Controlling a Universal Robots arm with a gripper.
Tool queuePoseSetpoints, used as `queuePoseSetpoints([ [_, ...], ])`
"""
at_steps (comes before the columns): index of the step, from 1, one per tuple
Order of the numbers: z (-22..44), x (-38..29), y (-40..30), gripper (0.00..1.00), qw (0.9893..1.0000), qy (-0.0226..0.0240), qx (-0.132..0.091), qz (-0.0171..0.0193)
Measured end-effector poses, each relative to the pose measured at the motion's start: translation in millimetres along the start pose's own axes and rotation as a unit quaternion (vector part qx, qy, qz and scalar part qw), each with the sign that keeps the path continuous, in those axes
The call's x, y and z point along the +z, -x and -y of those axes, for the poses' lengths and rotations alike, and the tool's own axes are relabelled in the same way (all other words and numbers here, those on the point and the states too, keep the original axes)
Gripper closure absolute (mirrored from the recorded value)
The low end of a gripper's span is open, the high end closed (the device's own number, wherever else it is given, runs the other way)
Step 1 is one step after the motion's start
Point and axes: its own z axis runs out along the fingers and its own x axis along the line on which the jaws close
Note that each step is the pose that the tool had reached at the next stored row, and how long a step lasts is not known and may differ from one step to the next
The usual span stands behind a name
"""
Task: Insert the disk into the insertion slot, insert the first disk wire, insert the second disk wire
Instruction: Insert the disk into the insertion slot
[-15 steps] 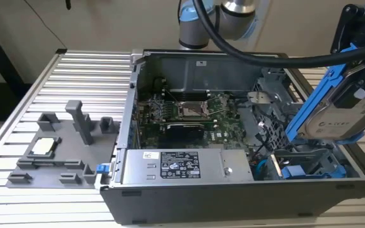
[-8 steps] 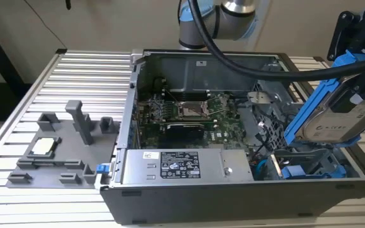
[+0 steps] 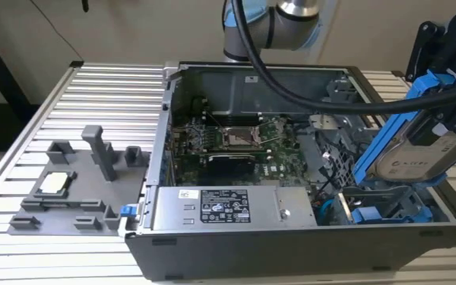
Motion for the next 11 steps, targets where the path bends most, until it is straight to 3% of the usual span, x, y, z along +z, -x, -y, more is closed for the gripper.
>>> queuePoseSetpoints([
  [11,6.4,13.3,-0.9,0.67,1.0000,0.0008,0.000,-0.0001],
])
